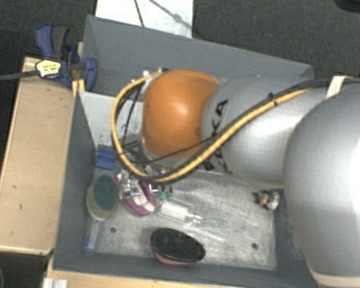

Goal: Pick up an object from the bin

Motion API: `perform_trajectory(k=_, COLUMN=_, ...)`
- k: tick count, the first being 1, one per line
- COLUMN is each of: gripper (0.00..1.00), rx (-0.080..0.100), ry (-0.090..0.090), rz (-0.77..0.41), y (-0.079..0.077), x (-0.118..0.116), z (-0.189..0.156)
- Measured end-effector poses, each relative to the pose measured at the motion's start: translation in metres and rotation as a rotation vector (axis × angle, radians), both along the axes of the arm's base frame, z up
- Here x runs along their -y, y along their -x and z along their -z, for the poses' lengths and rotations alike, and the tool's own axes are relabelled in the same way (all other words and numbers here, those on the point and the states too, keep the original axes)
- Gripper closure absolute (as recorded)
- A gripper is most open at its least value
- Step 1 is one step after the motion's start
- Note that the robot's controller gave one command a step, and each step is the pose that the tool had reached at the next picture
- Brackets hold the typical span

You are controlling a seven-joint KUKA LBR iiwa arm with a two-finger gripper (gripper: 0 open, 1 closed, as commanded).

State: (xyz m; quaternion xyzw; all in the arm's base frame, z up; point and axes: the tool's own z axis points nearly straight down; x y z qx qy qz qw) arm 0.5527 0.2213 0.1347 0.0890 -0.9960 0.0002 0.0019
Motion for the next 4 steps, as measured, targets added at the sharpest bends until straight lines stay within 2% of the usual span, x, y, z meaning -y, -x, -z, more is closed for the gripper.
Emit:
perform_trajectory(k=1, gripper=0.00, rx=0.006, ry=-0.002, rz=0.005, y=-0.001, x=0.000, z=-0.004)
perform_trajectory(k=2, gripper=0.00, rx=0.005, ry=-0.001, rz=-0.017, y=-0.011, x=0.008, z=0.066)
perform_trajectory(k=3, gripper=1.00, rx=0.010, ry=-0.004, rz=-0.012, y=-0.012, x=0.007, z=0.062)
perform_trajectory(k=4, gripper=0.00, rx=0.007, ry=-0.003, rz=-0.010, y=-0.012, x=0.008, z=0.063)
